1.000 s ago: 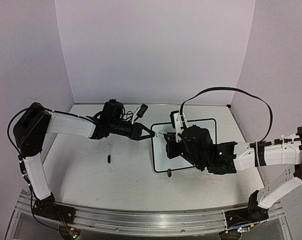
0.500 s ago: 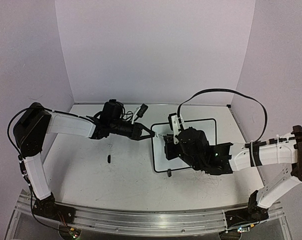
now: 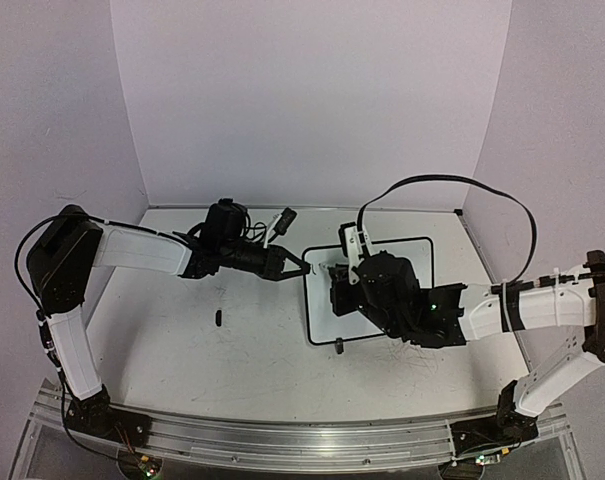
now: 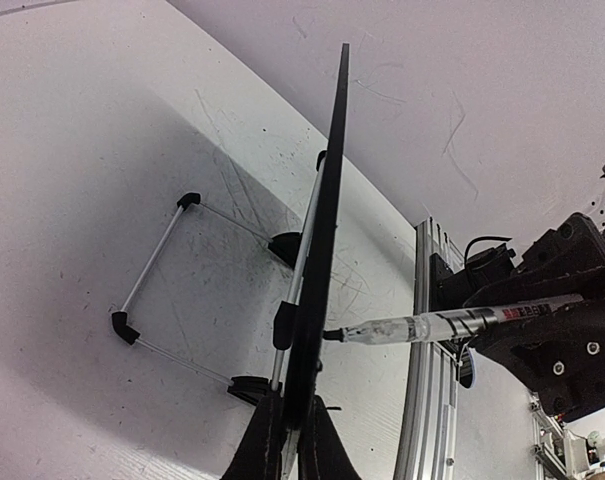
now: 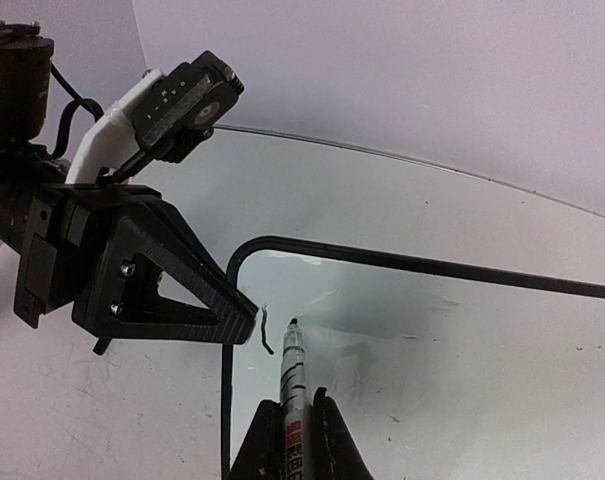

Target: Write a sentence on the whiteboard

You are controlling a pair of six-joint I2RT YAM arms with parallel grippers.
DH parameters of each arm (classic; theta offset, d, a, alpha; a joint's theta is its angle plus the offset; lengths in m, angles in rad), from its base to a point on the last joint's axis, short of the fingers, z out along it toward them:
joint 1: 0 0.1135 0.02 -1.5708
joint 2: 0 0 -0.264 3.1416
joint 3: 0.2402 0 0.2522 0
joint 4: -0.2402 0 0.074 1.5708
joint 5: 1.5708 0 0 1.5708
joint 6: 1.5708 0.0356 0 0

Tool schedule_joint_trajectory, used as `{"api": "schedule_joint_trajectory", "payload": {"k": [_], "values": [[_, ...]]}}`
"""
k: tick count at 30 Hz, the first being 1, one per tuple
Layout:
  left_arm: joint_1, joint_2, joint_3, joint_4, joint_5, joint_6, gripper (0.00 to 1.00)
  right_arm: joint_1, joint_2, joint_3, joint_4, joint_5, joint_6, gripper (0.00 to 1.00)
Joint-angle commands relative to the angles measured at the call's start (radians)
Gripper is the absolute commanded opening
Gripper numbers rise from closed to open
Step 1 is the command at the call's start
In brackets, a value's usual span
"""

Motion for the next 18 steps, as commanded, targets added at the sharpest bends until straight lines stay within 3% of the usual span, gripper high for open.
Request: {"api": "schedule_joint_trajectory", "payload": {"k": [1,18], "values": [[0.008,0.001,0.015,0.02,0.019,-0.026,0.0,-0.007,0.01,0.043,0.044,0.022,-0.012,0.0],[0.008,0.0,0.015,0.02,0.021,-0.026,0.0,-0.009,0.031,0.046,0.01,0.049,0.004,0.0]]}}
